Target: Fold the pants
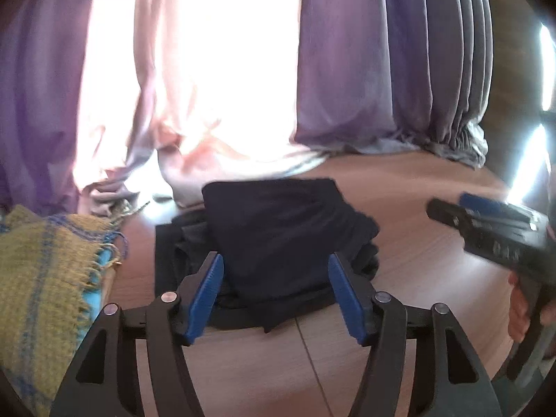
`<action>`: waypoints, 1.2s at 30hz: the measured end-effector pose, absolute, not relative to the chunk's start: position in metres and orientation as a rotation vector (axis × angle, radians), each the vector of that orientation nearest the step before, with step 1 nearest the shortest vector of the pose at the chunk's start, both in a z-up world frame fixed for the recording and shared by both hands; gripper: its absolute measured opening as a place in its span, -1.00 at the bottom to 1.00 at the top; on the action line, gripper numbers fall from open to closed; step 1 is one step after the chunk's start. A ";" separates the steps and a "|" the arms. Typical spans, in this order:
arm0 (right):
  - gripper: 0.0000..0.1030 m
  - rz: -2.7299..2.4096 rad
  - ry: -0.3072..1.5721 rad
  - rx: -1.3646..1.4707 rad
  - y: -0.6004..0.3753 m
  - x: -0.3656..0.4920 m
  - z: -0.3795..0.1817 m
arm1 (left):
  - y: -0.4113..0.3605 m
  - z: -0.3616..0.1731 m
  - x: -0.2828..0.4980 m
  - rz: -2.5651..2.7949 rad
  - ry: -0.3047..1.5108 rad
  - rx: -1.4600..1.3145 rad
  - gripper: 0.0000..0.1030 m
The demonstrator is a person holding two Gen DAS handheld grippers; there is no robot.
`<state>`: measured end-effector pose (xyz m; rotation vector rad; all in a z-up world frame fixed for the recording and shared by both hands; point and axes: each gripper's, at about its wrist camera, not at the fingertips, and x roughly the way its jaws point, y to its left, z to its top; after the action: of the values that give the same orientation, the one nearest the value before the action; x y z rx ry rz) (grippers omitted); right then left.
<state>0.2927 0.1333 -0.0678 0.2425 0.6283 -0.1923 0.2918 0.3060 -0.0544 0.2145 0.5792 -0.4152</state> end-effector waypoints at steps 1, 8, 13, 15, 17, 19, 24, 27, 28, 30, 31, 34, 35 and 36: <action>0.39 -0.210 0.616 0.235 0.133 0.284 -0.063 | 0.306 -0.050 0.285 -0.405 0.569 0.204 0.35; 0.48 -0.220 0.612 0.262 0.119 0.232 -0.042 | 0.301 -0.027 0.241 -0.342 0.516 0.164 0.62; 0.51 -0.211 0.616 0.286 0.107 0.194 -0.035 | 0.290 -0.019 0.198 -0.313 0.468 0.175 0.78; 0.51 -0.215 0.616 0.270 0.105 0.181 -0.033 | 0.285 -0.019 0.182 -0.307 0.460 0.183 0.81; 0.51 -0.215 0.613 0.247 0.103 0.165 -0.031 | 0.281 -0.020 0.168 -0.297 0.454 0.191 0.87; 0.51 -0.214 0.612 0.230 0.103 0.152 -0.030 | 0.277 -0.022 0.152 -0.286 0.452 0.198 0.88; 0.59 -0.189 0.607 0.220 0.099 0.121 -0.029 | 0.269 -0.024 0.121 -0.265 0.454 0.199 0.94; 0.59 -0.177 0.609 0.214 0.096 0.102 -0.028 | 0.266 -0.025 0.105 -0.258 0.454 0.189 0.95; 0.59 -0.175 0.610 0.212 0.095 0.097 -0.028 | 0.266 -0.025 0.099 -0.257 0.454 0.186 0.95; 0.60 -0.167 0.610 0.209 0.094 0.087 -0.027 | 0.264 -0.026 0.090 -0.251 0.451 0.183 0.97; 0.59 -0.167 0.611 0.207 0.094 0.082 -0.027 | 0.264 -0.026 0.085 -0.248 0.449 0.183 0.97; 0.59 -0.160 0.603 0.193 0.093 0.069 -0.025 | 0.263 -0.026 0.074 -0.244 0.446 0.181 0.98; 0.59 -0.160 0.600 0.190 0.094 0.065 -0.025 | 0.262 -0.026 0.070 -0.244 0.445 0.181 0.98; 0.60 -0.157 0.596 0.188 0.093 0.061 -0.024 | 0.262 -0.026 0.066 -0.244 0.445 0.179 0.98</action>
<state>0.0608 0.0934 -0.0244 0.1878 0.5964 -0.1568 0.0664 0.2615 -0.0264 0.1788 0.4452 -0.2437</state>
